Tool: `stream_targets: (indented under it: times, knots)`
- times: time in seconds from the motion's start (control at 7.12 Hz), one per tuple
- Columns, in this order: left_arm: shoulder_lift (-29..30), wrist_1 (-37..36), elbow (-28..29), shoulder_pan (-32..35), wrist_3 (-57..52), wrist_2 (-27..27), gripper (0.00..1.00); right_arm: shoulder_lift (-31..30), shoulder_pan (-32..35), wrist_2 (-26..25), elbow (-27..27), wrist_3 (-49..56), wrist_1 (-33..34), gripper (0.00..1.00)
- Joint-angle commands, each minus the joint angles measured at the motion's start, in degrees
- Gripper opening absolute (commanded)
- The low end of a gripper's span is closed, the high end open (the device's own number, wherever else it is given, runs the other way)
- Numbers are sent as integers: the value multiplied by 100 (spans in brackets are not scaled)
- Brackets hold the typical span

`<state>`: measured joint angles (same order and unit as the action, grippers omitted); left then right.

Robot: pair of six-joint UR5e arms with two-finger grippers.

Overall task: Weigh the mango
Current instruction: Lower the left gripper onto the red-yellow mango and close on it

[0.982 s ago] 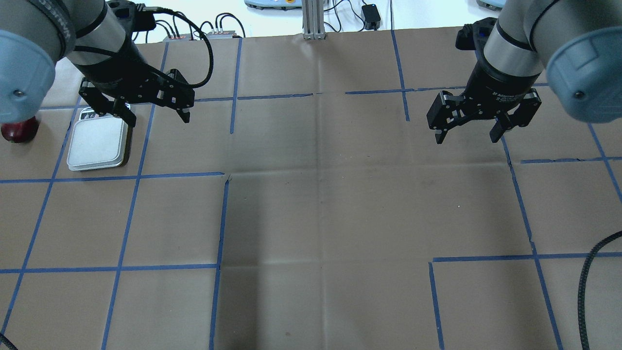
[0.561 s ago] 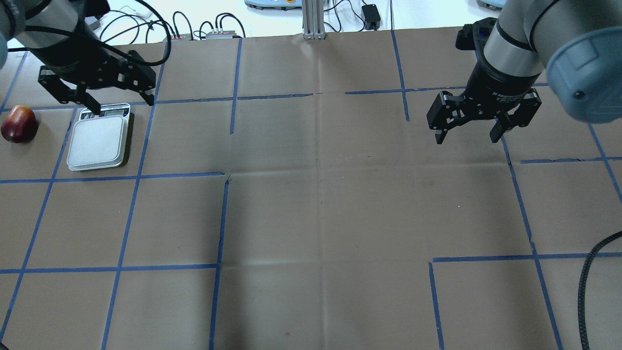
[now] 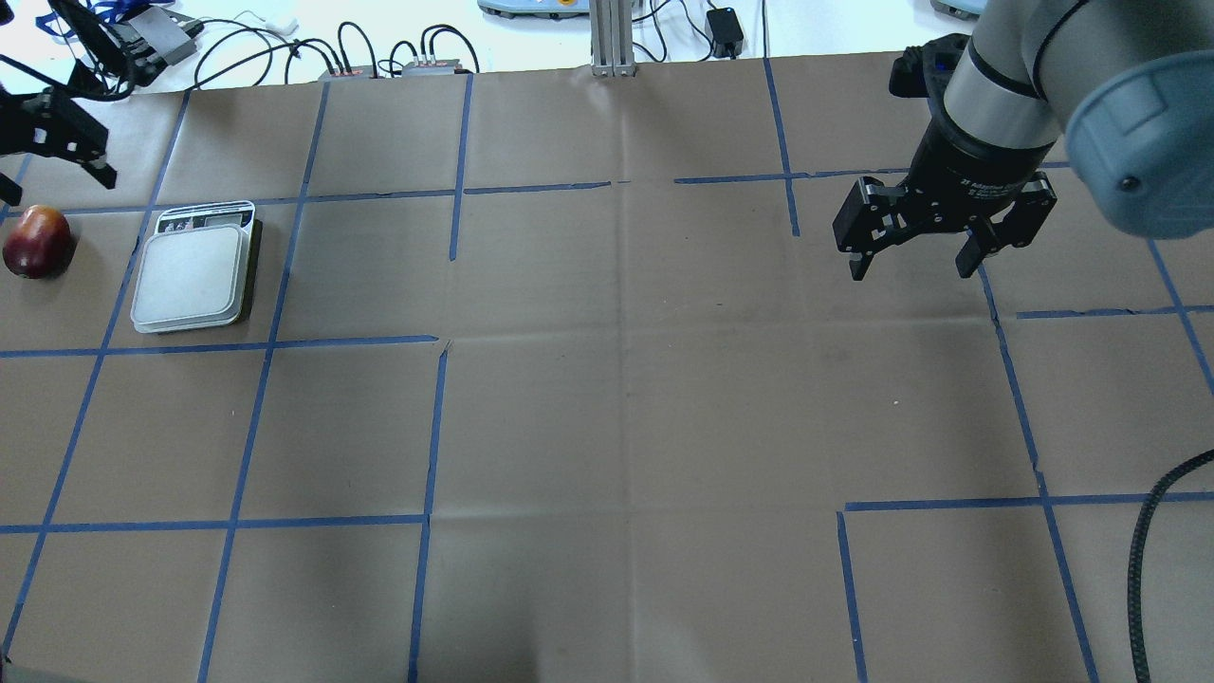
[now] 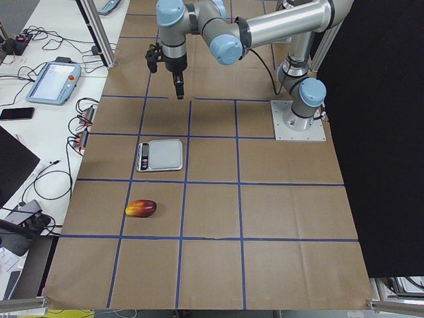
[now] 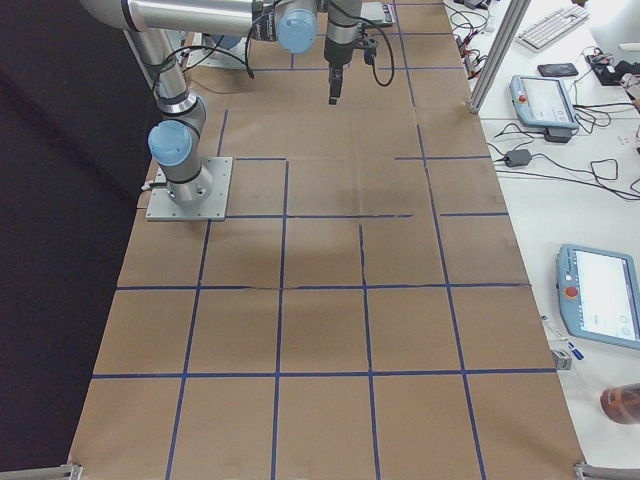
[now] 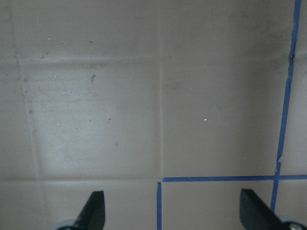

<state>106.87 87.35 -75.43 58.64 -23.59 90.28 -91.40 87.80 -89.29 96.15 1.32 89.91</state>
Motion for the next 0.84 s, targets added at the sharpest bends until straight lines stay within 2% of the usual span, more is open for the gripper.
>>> stream_targets:
  times: [0.0, 0.42, 0.56, 0.7]
  knots:
    - [1304, -42, 1365, -755, -1205, 16, 100, 0, 0, 0, 0, 0, 0, 100]
    - [3142, -34, 3449, -950, -1745, 34, 100, 0, 0, 0, 0, 0, 0, 100]
    - [3487, -25, 3804, -951, -1754, -1, 100, 0, 0, 0, 0, 0, 0, 100]
    - [3708, -42, 3859, -960, -1928, -19, 100, 0, 0, 0, 0, 0, 0, 100]
